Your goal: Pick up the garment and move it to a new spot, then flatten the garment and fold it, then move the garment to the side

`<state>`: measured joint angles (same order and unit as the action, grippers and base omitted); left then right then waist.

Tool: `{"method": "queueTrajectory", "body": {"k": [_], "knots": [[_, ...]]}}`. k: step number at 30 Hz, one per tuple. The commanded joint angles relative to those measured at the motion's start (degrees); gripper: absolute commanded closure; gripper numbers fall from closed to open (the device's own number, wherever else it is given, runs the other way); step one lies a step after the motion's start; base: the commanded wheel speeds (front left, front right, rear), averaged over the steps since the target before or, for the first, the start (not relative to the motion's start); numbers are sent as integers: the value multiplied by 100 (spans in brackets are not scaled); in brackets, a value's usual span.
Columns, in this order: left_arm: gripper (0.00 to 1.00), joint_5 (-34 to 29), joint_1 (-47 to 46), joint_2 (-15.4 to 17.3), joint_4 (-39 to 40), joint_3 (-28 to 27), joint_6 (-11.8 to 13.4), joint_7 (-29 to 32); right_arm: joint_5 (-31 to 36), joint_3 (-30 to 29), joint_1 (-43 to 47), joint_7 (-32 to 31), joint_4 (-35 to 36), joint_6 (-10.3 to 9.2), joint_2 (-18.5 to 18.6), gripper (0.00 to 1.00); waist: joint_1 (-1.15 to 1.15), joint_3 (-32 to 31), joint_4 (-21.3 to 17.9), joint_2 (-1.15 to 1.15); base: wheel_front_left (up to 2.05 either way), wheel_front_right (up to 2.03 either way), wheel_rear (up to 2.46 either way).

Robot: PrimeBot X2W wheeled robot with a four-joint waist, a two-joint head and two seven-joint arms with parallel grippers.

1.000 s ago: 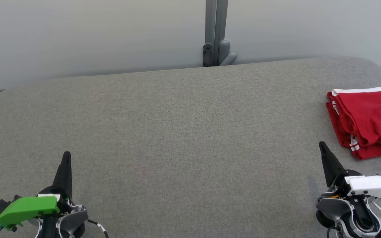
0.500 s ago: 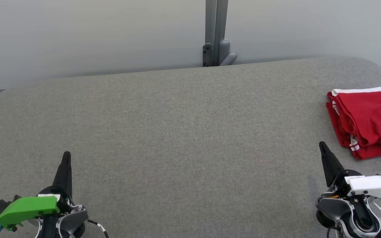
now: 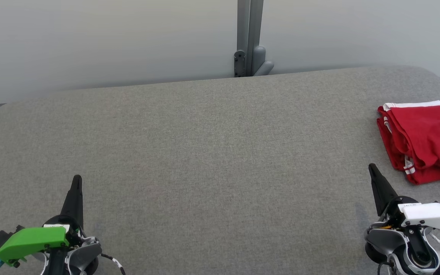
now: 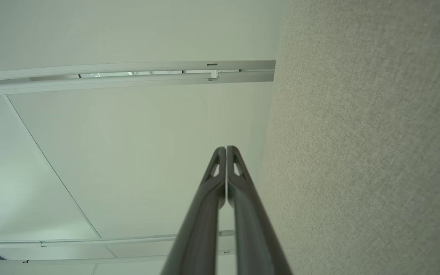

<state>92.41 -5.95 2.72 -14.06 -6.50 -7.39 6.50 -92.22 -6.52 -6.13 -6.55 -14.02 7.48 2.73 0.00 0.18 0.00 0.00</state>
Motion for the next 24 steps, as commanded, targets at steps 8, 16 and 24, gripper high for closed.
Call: {"method": "queueTrajectory", "body": {"k": [8, 16, 24], "knots": [[100, 4, -68, 29, -3, -15, -25, 23, -39, 4, -35, -17, -9, 2, 29, 100, 0, 0, 0, 0, 0, 0, 0], [100, 4, -68, 29, -3, -15, -25, 23, -39, 4, -35, -17, -9, 2, 29, 100, 0, 0, 0, 0, 0, 0, 0], [100, 4, -68, 29, -3, -15, -25, 23, -39, 4, -35, -16, -9, 2, 29, 100, 0, 0, 0, 0, 0, 0, 0]]}}
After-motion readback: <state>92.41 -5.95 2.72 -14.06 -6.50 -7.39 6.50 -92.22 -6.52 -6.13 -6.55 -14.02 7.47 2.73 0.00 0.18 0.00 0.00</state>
